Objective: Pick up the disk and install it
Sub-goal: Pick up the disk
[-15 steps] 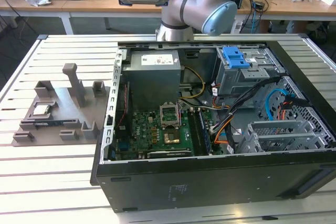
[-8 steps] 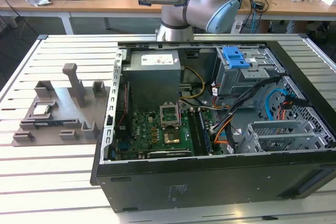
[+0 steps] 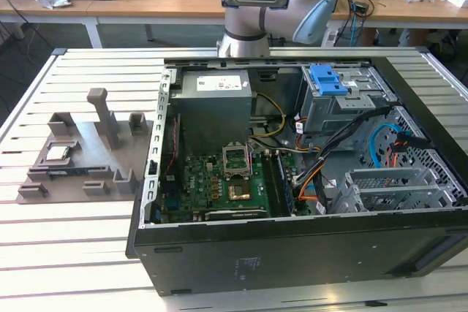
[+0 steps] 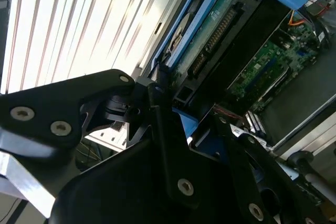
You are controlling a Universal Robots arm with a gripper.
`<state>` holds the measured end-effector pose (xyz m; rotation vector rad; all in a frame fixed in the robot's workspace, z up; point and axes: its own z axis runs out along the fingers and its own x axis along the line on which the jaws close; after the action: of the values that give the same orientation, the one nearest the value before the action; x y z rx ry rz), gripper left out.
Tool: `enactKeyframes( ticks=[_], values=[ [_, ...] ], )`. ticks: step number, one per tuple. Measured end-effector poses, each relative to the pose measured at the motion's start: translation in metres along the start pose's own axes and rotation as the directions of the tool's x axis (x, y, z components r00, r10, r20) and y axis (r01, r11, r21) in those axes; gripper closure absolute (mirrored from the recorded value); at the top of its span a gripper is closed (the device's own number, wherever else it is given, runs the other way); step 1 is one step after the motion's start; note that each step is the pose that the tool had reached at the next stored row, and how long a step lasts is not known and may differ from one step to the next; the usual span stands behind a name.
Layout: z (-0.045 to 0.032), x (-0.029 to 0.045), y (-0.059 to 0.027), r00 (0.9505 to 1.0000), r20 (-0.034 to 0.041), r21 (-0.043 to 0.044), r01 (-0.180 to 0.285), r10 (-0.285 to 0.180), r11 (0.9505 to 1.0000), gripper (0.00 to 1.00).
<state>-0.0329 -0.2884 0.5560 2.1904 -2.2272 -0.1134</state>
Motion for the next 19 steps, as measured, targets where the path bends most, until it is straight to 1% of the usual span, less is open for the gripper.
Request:
enactKeyframes(
  ticks=[1, 4, 7, 9, 10, 12, 14, 15, 19],
  values=[
    [-0.0004, -0.0001, -0.0062, 1.0, -0.0001, -0.0004, 0.0, 0.0, 1.0, 0.63],
    [-0.001, -0.0003, -0.0191, 1.0, 0.0001, -0.001, 0.0, 0.0, 1.0, 0.63],
    [-0.0022, -0.0007, -0.0384, 1.0, -0.0001, -0.0024, 0.0, 0.0, 1.0, 0.63],
    [-0.0026, -0.0008, -0.0461, 1.0, 0.0, -0.0028, 0.0, 0.0, 1.0, 0.63],
    [-0.0031, -0.001, -0.0546, 1.0, -0.0001, -0.0034, 0.0, 0.0, 1.0, 0.63],
    [-0.0034, -0.0011, -0.0618, 1.0, 0.0, -0.0038, 0.0, 0.0, 1.0, 0.63],
    [-0.0039, -0.0012, -0.0713, 1.0, 0.0, -0.0045, 0.0, 0.0, 1.0, 0.63],
    [-0.0042, -0.0014, -0.0783, 1.0, 0.0, -0.005, 0.0, 0.0, 1.0, 0.63],
    [-0.0047, -0.0016, -0.0938, 1.0, 0.0001, -0.0064, 0.0, 0.0, 1.0, 0.63]
  ],
)
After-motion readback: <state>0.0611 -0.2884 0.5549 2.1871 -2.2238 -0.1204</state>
